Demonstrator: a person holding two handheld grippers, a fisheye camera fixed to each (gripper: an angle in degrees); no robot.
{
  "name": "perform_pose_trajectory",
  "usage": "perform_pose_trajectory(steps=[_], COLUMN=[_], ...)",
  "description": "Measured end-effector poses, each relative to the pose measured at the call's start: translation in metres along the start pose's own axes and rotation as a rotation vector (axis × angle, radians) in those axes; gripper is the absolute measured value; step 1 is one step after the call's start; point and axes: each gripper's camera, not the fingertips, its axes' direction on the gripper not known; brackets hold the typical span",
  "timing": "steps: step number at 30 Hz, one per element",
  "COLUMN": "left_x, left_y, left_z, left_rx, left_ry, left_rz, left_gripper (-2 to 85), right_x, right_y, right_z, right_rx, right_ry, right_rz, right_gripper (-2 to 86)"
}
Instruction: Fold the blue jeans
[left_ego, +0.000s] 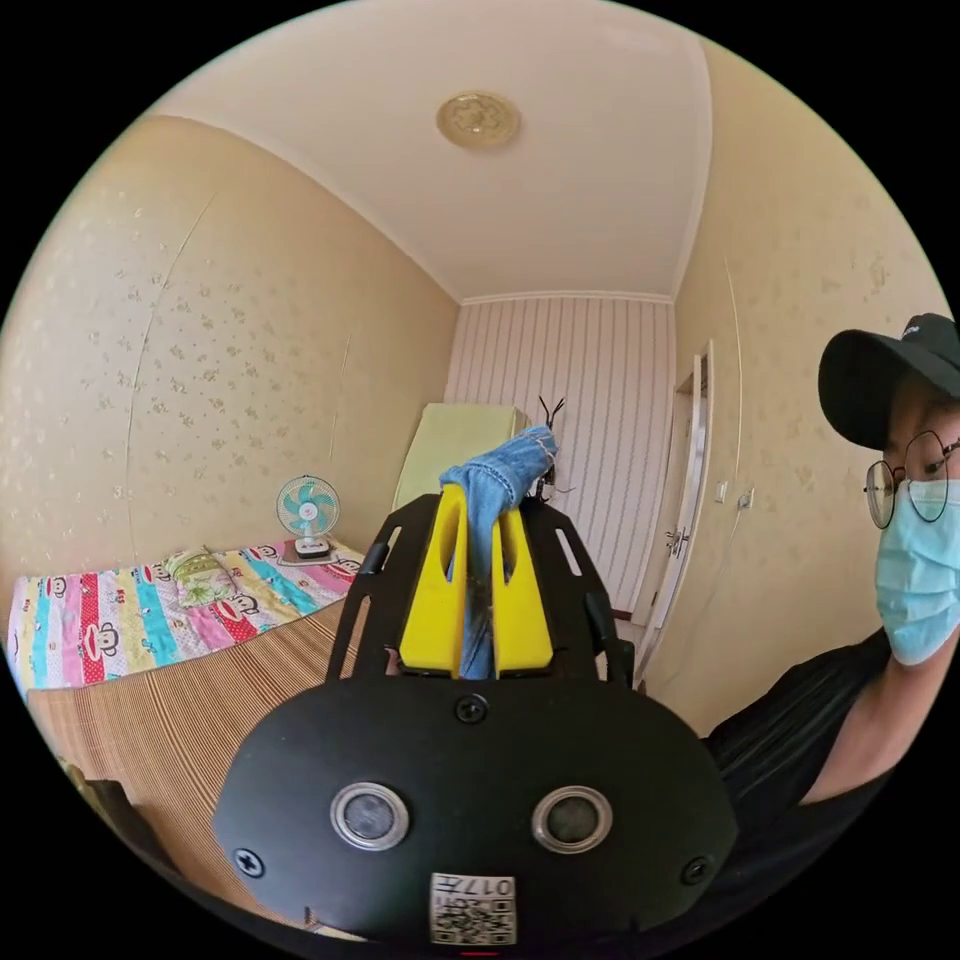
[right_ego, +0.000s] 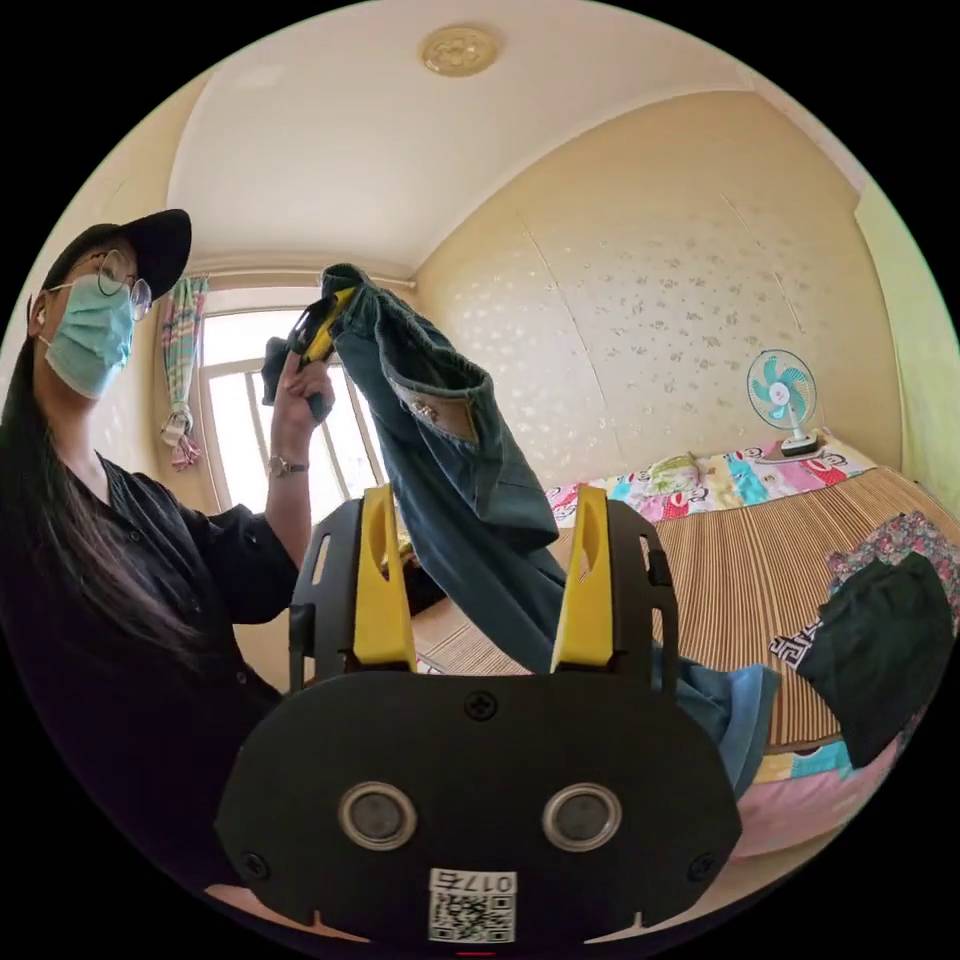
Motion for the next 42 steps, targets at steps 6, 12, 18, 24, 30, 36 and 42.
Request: perform_pose_trajectory(steps=[6, 12, 18, 24, 30, 36, 42], left_x=[0.031, 0.051, 0.092, 0.119, 0.138, 0.154, 0.162], left_y=[-0.032, -0.076, -0.101, -0.118, -0.134, -0.169, -0.223], left_z=[-0.085, -0.155, -0.151, -0.140, -0.178, -0.235, -0.258], left_rx=[0.048, 0.072, 0.035, -0.002, 0.041, 0.100, 0.134], left_ry=[-0.102, -0.154, -0.178, -0.125, -0.157, -0.206, -0.215], left_rz=[0.041, 0.070, 0.116, 0.096, 0.091, 0.153, 0.236], left_gripper=[3.5, 2.2, 1.5, 1.5, 1.5, 1.4, 1.8], right_x=[-0.039, -0.155, -0.135, -0.037, -0.066, -0.199, -0.289], right_y=[-0.145, -0.247, -0.155, -0.048, -0.125, -0.256, -0.336], right_z=[-0.005, -0.040, 0.035, 0.125, 0.067, -0.038, -0.056], right_rx=[0.189, 0.187, -0.016, -0.139, 0.133, 0.238, 0.213], right_ry=[-0.154, -0.032, -0.213, -0.741, -0.855, -0.256, -0.124], right_rz=[-0.163, -0.548, -0.389, 0.181, 0.011, -0.517, -0.678], right_gripper=[1.7, 1.9, 14.5, 21.4, 4.5, 3.6, 3.2])
